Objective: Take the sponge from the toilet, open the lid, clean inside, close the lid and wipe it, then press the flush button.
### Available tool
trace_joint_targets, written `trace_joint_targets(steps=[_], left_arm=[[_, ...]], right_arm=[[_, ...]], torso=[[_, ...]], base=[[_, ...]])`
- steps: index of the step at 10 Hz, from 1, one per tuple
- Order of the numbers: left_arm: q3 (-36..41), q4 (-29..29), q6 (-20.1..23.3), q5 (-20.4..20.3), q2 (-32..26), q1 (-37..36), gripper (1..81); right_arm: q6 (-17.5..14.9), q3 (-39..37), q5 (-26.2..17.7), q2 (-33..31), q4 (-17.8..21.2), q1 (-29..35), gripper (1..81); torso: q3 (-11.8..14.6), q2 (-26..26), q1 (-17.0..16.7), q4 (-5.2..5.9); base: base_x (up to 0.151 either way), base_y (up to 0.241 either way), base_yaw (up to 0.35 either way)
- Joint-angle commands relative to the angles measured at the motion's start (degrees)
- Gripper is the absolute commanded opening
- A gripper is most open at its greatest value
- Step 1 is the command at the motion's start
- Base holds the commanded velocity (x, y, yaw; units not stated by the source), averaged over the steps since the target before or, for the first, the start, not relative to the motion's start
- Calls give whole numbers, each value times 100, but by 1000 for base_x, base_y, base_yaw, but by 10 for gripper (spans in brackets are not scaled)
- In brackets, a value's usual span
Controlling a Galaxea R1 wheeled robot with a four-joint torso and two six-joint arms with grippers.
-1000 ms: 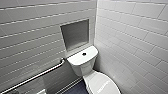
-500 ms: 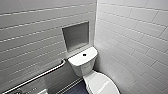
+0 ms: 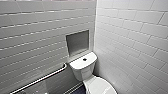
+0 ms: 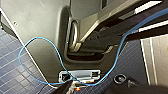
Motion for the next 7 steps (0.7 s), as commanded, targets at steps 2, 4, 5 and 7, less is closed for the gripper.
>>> trace_joint_targets(steps=[2,4,5,7], left_arm=[[44,-8,68,349,-146,-13,811],[44,27,77,340,-207,-14,811],[44,71,77,340,-226,-14,811],[44,98,77,340,-261,-14,811]], right_arm=[[14,-188,-355,15,-72,38,10],[23,-469,-319,182,-54,-76,10],[32,-558,-319,235,-54,-94,10],[32,-795,-319,428,-54,-120,10]], torso=[[20,129,-81,0],[64,813,-520,0],[66,850,-546,0],[66,1100,-712,0]], base=[[0,0,0],[0,0,0],[0,0,0],[0,0,0]])
